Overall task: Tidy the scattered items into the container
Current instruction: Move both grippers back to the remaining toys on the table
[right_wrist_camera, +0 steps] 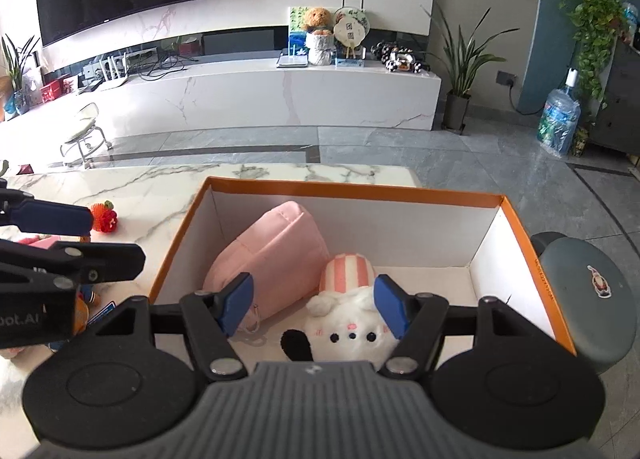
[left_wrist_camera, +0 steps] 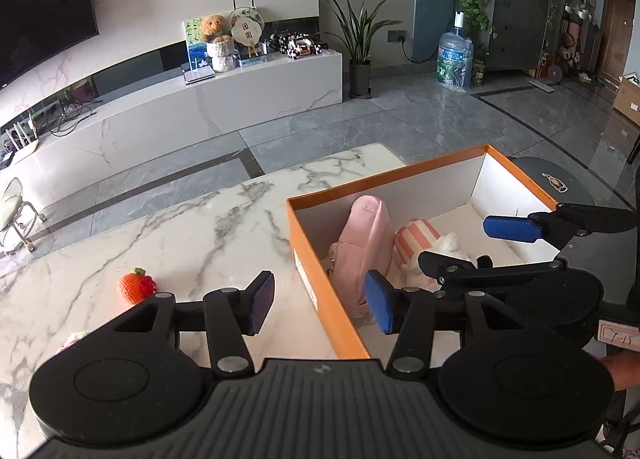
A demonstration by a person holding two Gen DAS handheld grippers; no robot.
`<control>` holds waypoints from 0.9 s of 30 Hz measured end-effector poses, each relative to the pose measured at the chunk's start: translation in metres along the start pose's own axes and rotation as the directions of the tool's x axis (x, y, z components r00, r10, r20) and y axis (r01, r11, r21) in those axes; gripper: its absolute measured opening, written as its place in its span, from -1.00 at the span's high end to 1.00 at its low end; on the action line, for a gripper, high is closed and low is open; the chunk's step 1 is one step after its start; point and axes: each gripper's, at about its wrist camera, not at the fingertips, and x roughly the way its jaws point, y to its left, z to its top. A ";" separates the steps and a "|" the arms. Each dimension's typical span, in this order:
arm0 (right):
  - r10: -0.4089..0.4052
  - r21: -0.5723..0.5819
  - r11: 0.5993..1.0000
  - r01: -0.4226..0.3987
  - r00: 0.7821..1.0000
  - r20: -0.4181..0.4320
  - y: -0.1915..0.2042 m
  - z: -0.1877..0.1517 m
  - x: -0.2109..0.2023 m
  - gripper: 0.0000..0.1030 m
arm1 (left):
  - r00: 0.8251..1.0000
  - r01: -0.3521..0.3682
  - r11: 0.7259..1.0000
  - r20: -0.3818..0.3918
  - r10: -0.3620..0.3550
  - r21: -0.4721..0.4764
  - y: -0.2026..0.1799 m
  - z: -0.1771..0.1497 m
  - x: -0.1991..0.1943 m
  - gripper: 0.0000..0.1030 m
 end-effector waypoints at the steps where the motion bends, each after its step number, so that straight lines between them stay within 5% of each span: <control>1: -0.025 -0.010 1.000 0.025 0.999 0.024 0.007 -0.002 -0.006 -0.35 | 1.000 -0.004 1.000 0.011 0.004 -0.003 0.004 -0.003 -0.006 -0.15; 7: -0.144 0.031 0.990 0.141 0.973 0.179 0.040 -0.015 -0.052 -0.41 | 0.997 -0.014 0.999 0.075 0.017 -0.050 0.027 -0.020 -0.038 -0.20; 15: -0.124 0.071 0.992 0.108 0.946 0.299 0.081 -0.035 -0.097 -0.45 | 0.986 -0.051 0.992 0.151 0.069 -0.119 0.060 -0.051 -0.072 -0.26; 27: -0.027 0.066 0.998 0.004 0.934 0.355 0.147 -0.047 -0.132 -0.47 | 0.963 -0.140 0.958 0.190 0.190 -0.250 0.124 -0.107 -0.110 -0.40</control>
